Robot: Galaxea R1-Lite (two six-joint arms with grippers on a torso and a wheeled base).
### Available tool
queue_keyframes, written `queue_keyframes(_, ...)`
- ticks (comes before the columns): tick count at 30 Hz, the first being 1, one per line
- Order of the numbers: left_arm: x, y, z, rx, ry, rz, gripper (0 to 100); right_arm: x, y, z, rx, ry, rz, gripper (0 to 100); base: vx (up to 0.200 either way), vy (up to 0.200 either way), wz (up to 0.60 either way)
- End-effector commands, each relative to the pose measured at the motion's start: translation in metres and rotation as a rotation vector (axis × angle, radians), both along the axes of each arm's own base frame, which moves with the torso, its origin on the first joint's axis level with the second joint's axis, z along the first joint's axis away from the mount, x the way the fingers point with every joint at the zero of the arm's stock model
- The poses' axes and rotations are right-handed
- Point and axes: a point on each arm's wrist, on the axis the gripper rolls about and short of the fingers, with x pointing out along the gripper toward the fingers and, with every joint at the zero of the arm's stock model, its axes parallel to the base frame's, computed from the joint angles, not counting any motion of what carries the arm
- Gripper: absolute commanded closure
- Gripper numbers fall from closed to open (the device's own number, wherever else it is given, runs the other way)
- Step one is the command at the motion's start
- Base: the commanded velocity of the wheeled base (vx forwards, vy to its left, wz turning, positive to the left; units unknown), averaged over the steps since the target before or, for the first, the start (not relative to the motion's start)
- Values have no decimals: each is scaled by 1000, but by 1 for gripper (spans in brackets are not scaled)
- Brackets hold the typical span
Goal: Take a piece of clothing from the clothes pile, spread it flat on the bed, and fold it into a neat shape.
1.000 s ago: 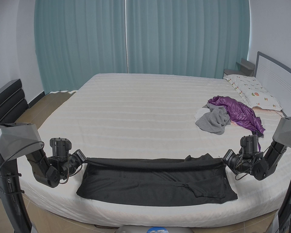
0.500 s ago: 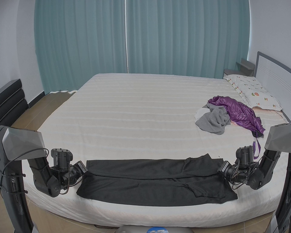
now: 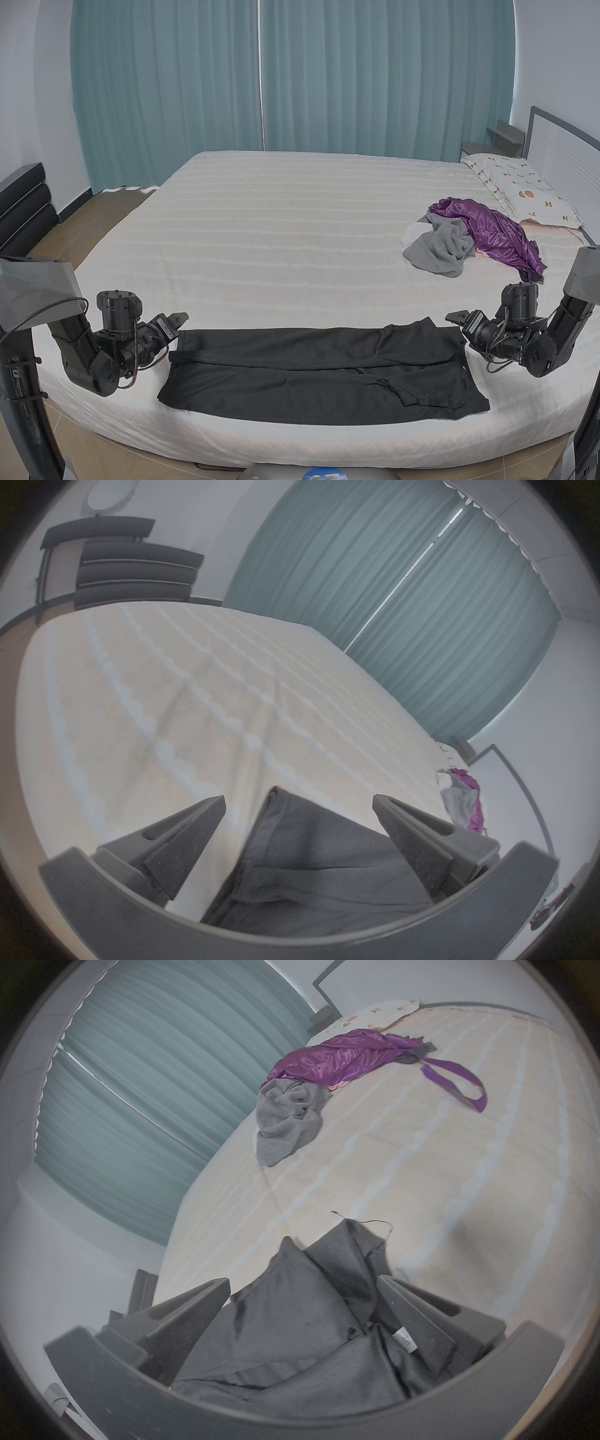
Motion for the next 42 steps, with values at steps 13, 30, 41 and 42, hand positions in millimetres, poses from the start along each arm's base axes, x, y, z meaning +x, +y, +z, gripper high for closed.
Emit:
queue_keyframes(13, 50, 1, -26, -19, 40, -135, 0, 6, -27, -8, 202, 39, 51, 0, 0, 0, 0)
queue_keyframes(30, 48, 2, -39, -4, 75, -144, 100, 1, -26, -7, 219, 49, 65, 0, 0, 0, 0)
queue_keyframes(41, 55, 12, -33, -2, 12, -103, 100, -2, -26, -11, 219, 67, 61, 0, 0, 0, 0)
queue_keyframes(42, 55, 12, -33, -2, 12, -103, 100, -2, -26, -11, 219, 67, 63, 0, 0, 0, 0)
